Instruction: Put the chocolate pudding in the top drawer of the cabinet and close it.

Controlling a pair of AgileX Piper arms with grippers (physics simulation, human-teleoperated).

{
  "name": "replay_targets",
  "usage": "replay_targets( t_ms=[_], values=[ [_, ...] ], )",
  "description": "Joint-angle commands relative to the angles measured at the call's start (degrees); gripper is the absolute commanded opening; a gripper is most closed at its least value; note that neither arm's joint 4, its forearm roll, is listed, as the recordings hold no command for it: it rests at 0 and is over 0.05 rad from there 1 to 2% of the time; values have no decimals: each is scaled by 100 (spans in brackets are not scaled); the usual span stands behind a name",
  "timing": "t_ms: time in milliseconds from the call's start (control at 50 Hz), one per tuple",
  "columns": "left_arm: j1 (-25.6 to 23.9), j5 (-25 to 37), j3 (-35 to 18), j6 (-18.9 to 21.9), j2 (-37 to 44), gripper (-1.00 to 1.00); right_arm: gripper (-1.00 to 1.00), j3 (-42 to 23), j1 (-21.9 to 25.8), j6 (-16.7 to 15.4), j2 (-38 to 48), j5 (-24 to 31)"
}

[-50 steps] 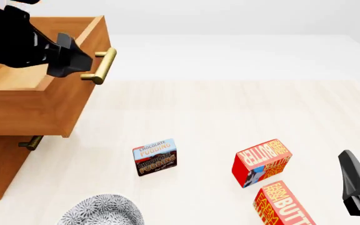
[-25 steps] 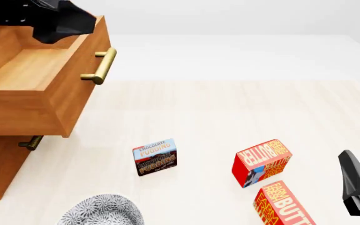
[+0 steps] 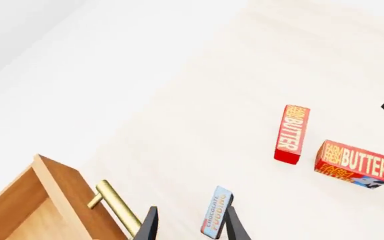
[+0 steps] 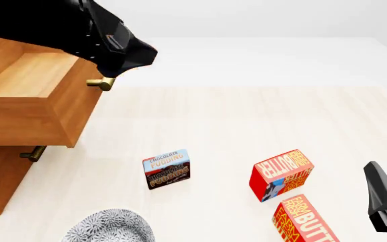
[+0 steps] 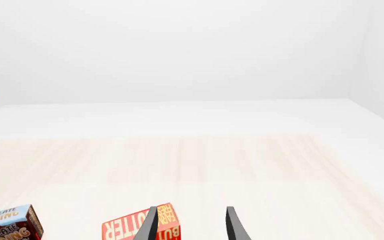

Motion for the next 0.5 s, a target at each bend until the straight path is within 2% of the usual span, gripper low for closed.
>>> replay_targets(
  t_ms=[20, 500],
  values=[
    [-76, -488, 651, 242, 231, 100, 100, 4, -3, -18, 11, -24],
    [-227, -1479, 1809, 251, 884, 100, 100, 5, -3, -17, 12, -23]
  ],
)
